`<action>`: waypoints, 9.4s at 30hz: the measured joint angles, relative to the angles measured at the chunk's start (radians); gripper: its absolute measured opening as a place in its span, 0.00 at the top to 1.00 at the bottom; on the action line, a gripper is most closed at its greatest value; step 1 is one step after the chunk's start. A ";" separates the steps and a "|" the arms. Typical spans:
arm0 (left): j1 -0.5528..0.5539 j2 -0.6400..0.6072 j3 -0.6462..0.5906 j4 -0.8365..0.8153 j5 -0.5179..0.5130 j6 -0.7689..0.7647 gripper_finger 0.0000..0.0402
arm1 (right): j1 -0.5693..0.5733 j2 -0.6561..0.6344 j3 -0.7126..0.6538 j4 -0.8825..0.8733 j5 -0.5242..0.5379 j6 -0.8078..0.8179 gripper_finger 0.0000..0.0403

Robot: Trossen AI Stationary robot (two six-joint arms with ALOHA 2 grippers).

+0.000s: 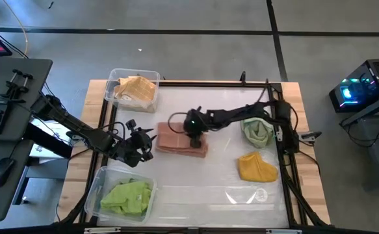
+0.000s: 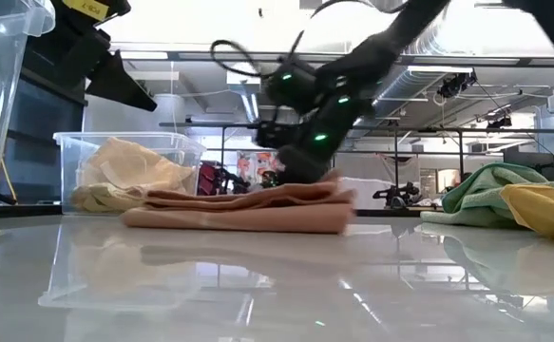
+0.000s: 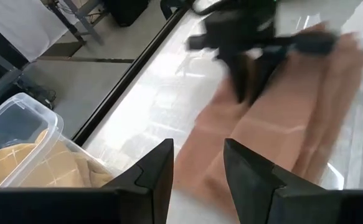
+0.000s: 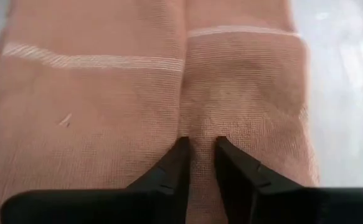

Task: Sort towels by color in basket
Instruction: Fold the brown towel

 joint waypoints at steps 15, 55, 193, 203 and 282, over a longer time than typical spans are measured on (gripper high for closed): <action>0.000 0.023 0.000 0.054 -0.049 0.055 0.69 | 0.157 -0.639 -0.665 0.605 -0.003 0.338 0.93; 0.239 0.321 0.000 0.742 0.539 0.281 0.69 | 0.432 -0.563 -0.569 0.385 0.674 0.072 0.96; 0.569 0.617 0.396 0.247 0.743 0.934 0.96 | 0.624 -0.552 -0.491 0.169 0.956 0.136 0.97; 0.531 0.456 0.396 0.271 0.395 1.030 1.00 | 0.590 -0.588 -0.491 0.208 1.274 -0.046 0.97; 0.272 0.060 -0.137 0.687 0.710 0.356 1.00 | 0.466 -0.876 -0.530 0.242 0.562 0.218 0.97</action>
